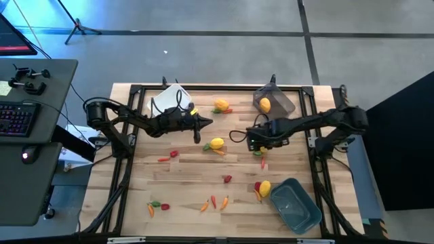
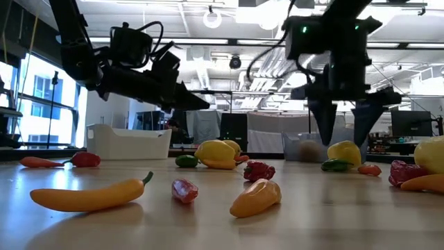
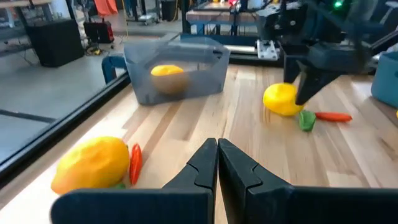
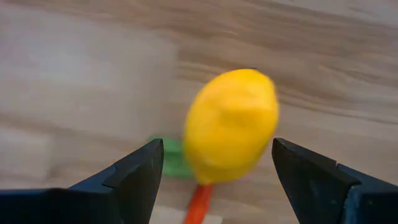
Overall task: Sort produce into baskets
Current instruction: Put the lemon into the black bin
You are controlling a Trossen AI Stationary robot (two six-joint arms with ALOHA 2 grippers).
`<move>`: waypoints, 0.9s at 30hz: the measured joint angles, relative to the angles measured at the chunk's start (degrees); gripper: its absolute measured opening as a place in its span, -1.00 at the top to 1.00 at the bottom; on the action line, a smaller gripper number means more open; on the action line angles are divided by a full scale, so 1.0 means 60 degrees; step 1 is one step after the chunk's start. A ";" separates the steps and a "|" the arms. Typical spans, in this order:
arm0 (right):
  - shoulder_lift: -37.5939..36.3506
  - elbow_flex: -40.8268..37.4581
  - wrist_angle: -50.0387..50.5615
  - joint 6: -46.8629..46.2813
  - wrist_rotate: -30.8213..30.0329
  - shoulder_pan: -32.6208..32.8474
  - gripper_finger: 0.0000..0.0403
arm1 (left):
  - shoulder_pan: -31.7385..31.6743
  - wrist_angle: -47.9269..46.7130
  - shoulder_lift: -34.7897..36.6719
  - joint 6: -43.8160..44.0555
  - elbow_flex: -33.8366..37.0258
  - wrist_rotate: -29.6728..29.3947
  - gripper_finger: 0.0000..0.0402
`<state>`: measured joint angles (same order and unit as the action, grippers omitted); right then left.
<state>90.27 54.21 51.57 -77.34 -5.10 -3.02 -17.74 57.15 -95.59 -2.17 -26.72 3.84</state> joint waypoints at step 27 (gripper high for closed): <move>-0.1208 0.1875 0.0819 0.7299 -0.1461 -0.3625 0.31 | -0.1299 0.1762 0.1471 0.0744 0.2157 0.0859 1.00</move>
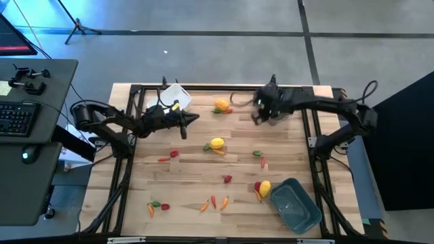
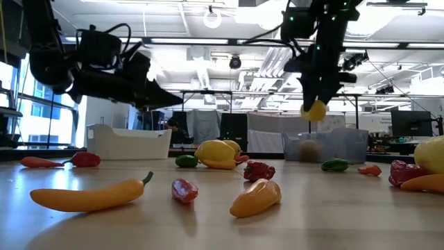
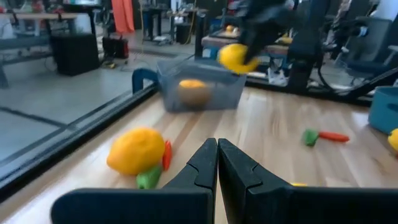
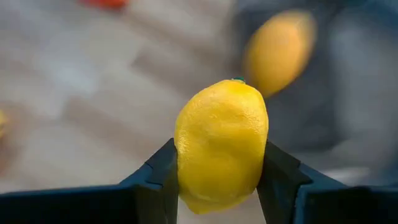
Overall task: Sort produce into baskets
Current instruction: Put the lemon into the black bin
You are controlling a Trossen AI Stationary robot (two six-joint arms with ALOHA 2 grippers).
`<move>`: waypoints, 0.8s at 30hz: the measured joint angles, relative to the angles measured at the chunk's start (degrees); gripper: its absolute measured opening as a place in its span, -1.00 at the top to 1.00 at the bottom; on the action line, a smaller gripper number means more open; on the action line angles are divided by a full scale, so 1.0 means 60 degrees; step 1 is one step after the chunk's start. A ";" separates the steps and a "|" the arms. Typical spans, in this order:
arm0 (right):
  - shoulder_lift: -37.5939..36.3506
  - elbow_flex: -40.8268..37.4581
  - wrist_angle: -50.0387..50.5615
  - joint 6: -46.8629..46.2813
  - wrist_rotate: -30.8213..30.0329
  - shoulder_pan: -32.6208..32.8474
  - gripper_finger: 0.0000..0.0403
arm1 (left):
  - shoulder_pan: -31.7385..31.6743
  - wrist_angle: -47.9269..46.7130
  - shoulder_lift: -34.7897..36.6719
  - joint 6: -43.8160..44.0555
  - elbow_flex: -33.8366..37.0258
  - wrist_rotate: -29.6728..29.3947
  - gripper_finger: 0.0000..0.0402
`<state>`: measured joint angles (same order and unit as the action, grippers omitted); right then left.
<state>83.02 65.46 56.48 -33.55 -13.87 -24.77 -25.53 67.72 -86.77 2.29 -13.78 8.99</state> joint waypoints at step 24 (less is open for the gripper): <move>0.2701 0.0130 -0.2117 0.6740 0.0266 -0.4143 0.25 | -0.0013 -0.0166 0.0143 0.0007 -0.0004 0.0125 1.00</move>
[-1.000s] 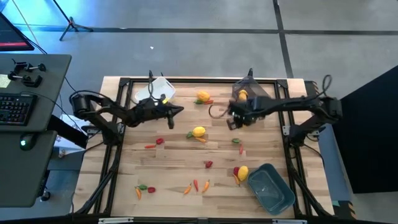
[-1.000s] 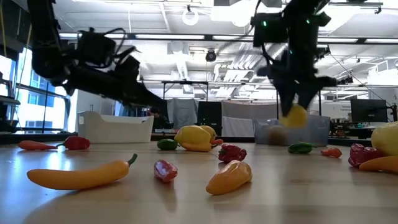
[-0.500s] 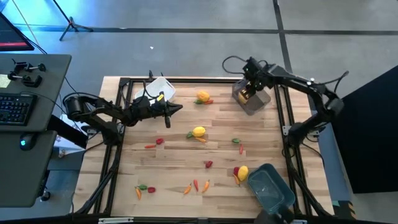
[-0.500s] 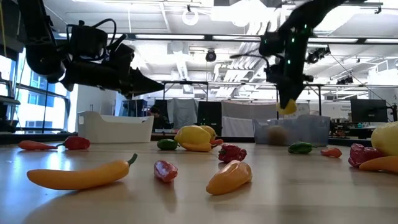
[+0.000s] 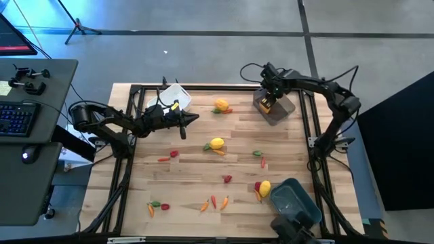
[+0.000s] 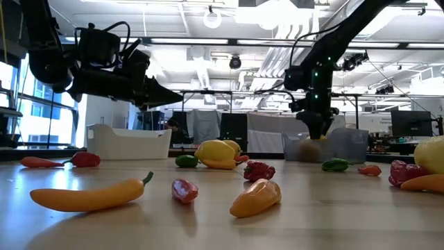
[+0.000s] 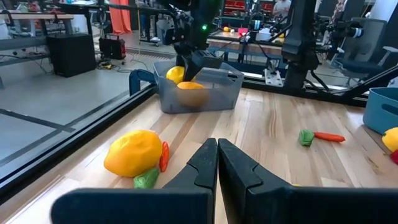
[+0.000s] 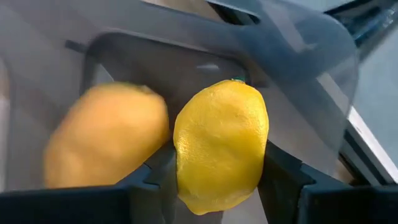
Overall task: Sort produce into baskets
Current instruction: Put the lemon into the black bin
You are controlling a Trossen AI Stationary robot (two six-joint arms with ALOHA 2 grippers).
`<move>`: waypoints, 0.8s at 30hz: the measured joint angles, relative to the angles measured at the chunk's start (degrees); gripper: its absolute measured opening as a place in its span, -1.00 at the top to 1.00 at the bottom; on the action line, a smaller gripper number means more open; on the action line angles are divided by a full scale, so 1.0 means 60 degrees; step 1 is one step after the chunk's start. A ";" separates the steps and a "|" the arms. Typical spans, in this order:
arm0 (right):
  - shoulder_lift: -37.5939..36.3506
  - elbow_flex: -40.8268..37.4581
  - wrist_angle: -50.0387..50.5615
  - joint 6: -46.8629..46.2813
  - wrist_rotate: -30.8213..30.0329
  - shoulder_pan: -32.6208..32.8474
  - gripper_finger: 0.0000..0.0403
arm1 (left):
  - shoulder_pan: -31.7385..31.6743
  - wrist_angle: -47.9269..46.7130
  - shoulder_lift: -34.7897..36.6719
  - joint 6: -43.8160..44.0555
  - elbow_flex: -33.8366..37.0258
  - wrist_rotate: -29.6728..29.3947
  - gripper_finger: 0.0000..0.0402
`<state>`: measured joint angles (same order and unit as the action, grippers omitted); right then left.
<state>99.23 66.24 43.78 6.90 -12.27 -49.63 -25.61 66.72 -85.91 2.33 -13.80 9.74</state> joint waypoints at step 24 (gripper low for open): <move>-0.0068 0.2080 0.1214 -0.0399 -0.0436 0.1215 -0.07 | -0.0244 -0.0219 0.0000 -0.0171 -0.0007 0.0072 1.00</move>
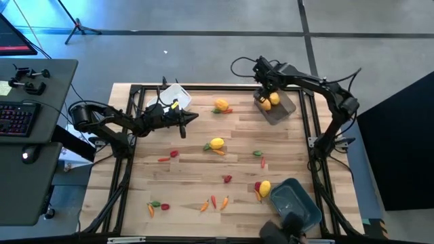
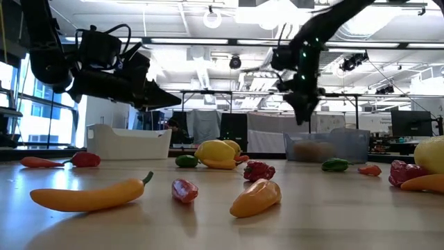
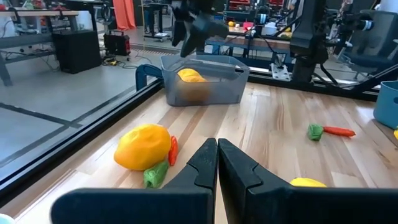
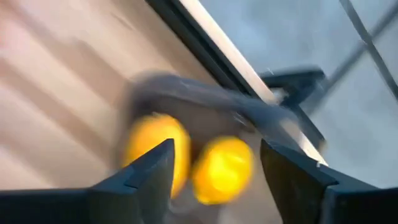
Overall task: Sort produce into baskets
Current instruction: Put the lemon into the black bin
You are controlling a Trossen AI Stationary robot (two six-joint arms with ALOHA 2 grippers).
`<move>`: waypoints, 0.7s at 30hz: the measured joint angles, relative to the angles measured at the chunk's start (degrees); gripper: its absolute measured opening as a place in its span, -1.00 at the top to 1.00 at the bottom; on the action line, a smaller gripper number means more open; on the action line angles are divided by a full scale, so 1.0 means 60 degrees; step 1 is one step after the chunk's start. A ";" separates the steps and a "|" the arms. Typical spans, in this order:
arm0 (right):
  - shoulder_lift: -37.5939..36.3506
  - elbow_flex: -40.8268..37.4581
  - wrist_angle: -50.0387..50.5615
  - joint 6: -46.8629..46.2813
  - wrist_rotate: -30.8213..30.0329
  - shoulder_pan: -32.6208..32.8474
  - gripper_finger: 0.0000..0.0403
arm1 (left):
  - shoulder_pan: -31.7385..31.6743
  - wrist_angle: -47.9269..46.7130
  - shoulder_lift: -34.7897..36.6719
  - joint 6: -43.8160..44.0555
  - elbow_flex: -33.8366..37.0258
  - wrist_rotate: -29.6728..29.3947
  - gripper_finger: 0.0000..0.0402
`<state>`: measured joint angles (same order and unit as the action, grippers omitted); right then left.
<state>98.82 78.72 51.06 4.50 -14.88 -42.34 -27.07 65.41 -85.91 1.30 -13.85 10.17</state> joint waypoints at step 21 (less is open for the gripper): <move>-0.0020 -0.0451 -0.4362 -0.1681 0.2385 0.2807 0.06 | -0.1139 0.0365 -0.0004 -0.0149 0.0000 0.1476 1.00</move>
<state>98.70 76.01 24.89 -5.58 -0.57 -25.50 -33.90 67.60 -85.93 0.40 -13.85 19.03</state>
